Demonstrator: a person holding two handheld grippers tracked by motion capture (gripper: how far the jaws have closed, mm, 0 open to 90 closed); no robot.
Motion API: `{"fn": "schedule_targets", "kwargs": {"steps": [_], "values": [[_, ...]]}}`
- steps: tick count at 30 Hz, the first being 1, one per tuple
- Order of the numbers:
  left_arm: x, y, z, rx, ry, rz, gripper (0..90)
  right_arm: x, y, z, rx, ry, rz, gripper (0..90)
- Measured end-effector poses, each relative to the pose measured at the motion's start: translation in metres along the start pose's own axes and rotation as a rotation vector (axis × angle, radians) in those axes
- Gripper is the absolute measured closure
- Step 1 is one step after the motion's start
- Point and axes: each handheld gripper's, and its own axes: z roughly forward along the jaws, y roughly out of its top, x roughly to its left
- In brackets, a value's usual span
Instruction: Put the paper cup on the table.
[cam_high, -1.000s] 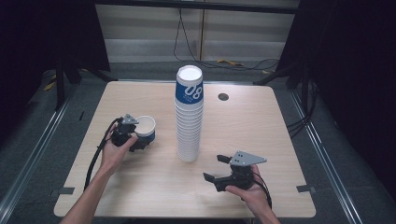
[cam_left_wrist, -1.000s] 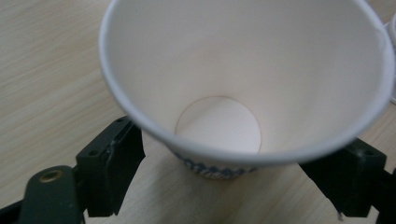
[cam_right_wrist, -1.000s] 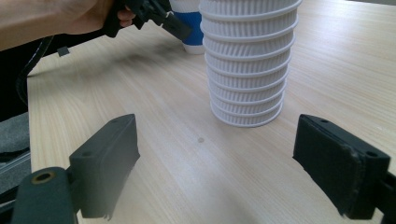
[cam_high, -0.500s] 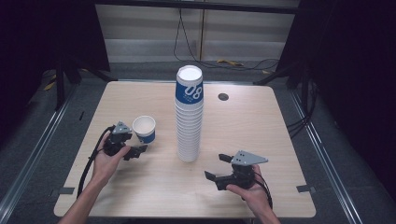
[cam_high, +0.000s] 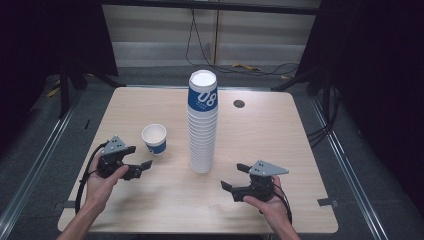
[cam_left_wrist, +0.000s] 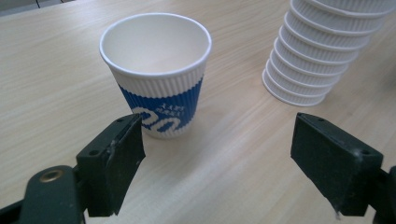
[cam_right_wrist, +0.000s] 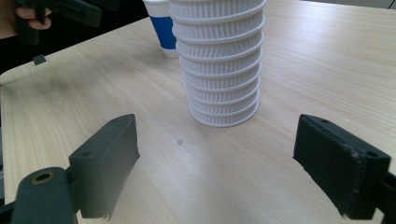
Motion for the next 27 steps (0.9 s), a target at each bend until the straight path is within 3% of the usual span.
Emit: {"fn": "schedule_targets", "kwargs": {"steps": [2, 5, 10, 15, 18, 22, 27], "values": [[-0.005, -0.005, -0.006, -0.023, -0.026, -0.01, 16.2, 0.0, 0.0, -0.001, -0.005, -0.004, -0.002, 13.7], [-0.011, -0.007, -0.007, 0.008, -0.023, -0.024, 16.4, -0.001, 0.0, -0.003, -0.007, -0.013, -0.005, 13.7], [-0.03, -0.018, -0.013, -0.031, -0.035, -0.016, 18.7, -0.001, 0.001, -0.006, -0.014, -0.038, -0.001, 13.7], [-0.04, -0.029, -0.017, -0.027, -0.037, -0.011, 18.7, 0.0, 0.001, -0.008, -0.003, -0.046, -0.013, 13.7], [-0.048, -0.037, -0.019, -0.039, -0.057, -0.035, 18.7, 0.002, -0.001, -0.012, -0.002, -0.056, -0.019, 13.8], [-0.06, -0.046, -0.02, -0.048, -0.078, -0.028, 18.7, 0.002, -0.007, -0.014, -0.011, -0.076, -0.006, 13.7], [-0.065, -0.058, -0.018, -0.048, -0.088, -0.044, 18.8, 0.002, -0.012, -0.015, -0.011, -0.091, -0.007, 13.7]]}}
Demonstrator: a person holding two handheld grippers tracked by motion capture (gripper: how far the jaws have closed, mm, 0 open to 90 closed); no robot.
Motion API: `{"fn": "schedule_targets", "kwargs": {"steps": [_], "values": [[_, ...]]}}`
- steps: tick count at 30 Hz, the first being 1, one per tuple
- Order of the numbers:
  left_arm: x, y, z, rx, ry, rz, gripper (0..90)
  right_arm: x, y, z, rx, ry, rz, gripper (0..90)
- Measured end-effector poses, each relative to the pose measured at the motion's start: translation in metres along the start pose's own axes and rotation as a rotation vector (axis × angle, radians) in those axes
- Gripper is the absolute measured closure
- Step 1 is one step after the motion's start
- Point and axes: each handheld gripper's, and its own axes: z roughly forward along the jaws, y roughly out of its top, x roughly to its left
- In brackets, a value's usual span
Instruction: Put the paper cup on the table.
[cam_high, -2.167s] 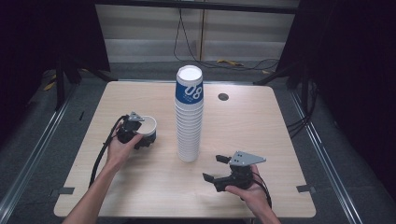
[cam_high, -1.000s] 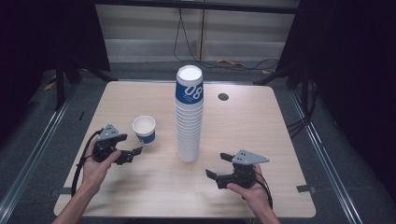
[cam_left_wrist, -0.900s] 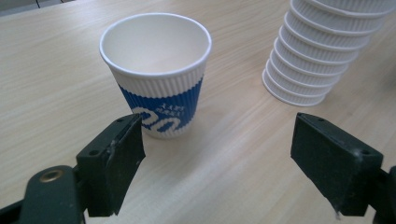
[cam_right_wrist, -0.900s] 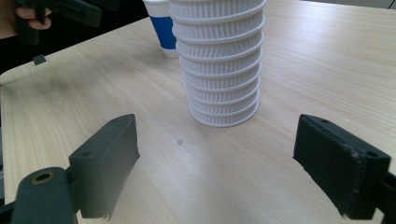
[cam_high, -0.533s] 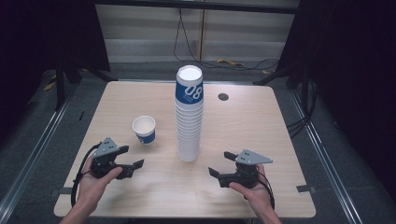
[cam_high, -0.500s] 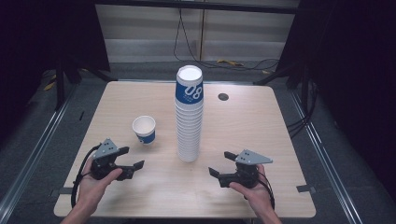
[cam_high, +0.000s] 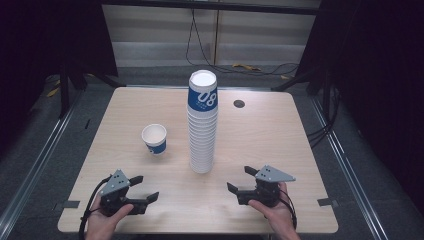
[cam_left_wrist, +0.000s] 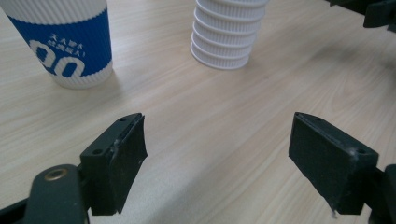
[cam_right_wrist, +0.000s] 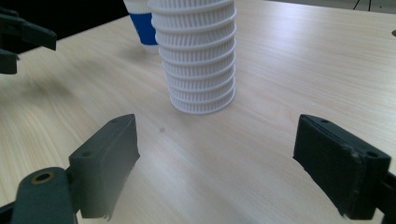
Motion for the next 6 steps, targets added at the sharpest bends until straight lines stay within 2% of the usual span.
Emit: {"fn": "schedule_targets", "kwargs": {"steps": [2, 6], "values": [[0.0005, -0.0039, 0.0026, 0.012, 0.012, -0.007, 18.8, 0.0007, -0.0016, -0.0001, 0.008, -0.011, -0.006, 13.7], [-0.0004, -0.0085, 0.0093, 0.038, 0.002, -0.021, 18.7, -0.0016, -0.0051, 0.0021, 0.041, -0.03, -0.012, 13.9]]}}
